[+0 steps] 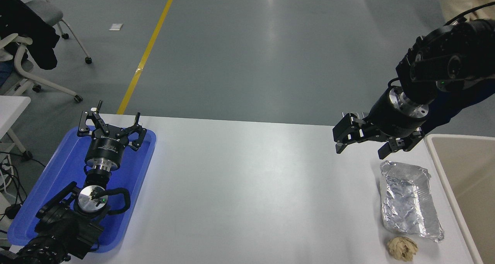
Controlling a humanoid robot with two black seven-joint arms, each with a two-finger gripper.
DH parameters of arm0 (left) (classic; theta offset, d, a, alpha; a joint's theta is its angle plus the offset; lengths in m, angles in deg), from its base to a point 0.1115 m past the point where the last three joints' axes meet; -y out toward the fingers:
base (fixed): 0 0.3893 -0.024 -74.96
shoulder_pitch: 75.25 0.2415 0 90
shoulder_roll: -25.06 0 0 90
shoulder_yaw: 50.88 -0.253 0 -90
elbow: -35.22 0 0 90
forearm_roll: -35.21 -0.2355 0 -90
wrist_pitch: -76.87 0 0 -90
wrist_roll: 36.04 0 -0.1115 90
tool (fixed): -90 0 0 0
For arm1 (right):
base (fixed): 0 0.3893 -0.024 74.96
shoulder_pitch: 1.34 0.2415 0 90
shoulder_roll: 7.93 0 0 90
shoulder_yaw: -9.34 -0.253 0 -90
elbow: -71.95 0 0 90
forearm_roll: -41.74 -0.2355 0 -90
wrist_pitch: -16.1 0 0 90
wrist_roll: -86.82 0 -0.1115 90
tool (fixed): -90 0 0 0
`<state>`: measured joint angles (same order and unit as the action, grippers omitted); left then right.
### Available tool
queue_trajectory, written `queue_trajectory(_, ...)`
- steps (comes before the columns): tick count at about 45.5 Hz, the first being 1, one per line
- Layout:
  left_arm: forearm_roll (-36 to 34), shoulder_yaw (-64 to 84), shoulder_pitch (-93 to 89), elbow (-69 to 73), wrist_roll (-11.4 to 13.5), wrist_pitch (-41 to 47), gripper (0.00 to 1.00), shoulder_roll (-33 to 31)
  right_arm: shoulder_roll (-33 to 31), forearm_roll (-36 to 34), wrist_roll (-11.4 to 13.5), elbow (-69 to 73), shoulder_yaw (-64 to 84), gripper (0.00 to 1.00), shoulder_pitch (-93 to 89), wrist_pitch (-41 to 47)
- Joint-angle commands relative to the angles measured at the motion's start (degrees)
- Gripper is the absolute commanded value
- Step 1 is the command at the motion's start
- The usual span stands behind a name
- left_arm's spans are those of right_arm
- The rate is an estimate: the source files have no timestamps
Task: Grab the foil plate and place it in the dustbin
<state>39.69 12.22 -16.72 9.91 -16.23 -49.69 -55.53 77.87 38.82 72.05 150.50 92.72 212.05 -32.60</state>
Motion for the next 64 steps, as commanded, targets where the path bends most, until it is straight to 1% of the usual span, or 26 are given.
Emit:
queue_trajectory(1,-0.09,-0.09,-0.08,0.00,-0.03,0.09,1.00,0.00,0.59,0.02,0.00,-0.15,-0.14,1.00,0.10,0.00)
queue_trajectory(18,0.00,0.00,-0.08,0.00,0.05,0.18,1.00,0.00,0.33,0.19,0.00,-0.33,0.03,1.00,-0.43,-0.09)
queue_trajectory(29,0.00,0.00,-0.08,0.00,0.05,0.18,1.00,0.00,-3.10,1.95,0.00,-1.12,-0.49,1.00,-2.89,-0.61)
queue_trajectory(32,0.00,0.00,-0.08,0.00,0.05,0.18,1.00,0.00,-4.68,3.96,0.00,-2.17,-0.93,1.00,-4.64,-1.49)
queue_trajectory(37,0.00,0.00,-0.08,0.00,0.05,0.18,1.00,0.00,-8.72,9.06,-0.09,-5.86,-1.63,1.00,-8.25,-2.11)
queue_trajectory(40,0.00,0.00,-0.08,0.00,0.05,0.18,1.00,0.00,-12.23,13.01,-0.09,-8.23,-2.86,1.00,-10.36,-2.20)
queue_trajectory(44,0.00,0.00,-0.08,0.00,0.05,0.18,1.00,0.00,-18.03,21.09,-0.09,-12.18,-5.67,1.00,-14.48,-2.29)
queue_trajectory(45,0.00,0.00,-0.08,0.00,0.05,0.18,1.00,0.00,-20.31,24.33,0.00,-13.85,-7.16,1.00,-16.58,-2.29)
queue_trajectory(49,0.00,0.00,-0.08,0.00,0.05,0.18,1.00,0.00,-26.47,33.22,0.00,-17.55,-11.47,1.00,-21.60,-2.29)
queue_trajectory(55,0.00,0.00,-0.08,0.00,0.05,0.09,1.00,0.00,-33.41,44.56,0.00,-22.38,-19.29,1.00,-30.30,-3.42)
queue_trajectory(60,0.00,0.00,-0.08,-0.09,0.05,0.09,1.00,0.00,-36.50,50.02,0.00,-25.20,-24.57,1.00,-37.95,-7.20)
queue_trajectory(64,0.00,0.00,-0.08,0.00,0.05,0.18,1.00,0.00,-37.46,51.61,0.00,-27.57,-25.80,1.00,-42.43,-9.57)
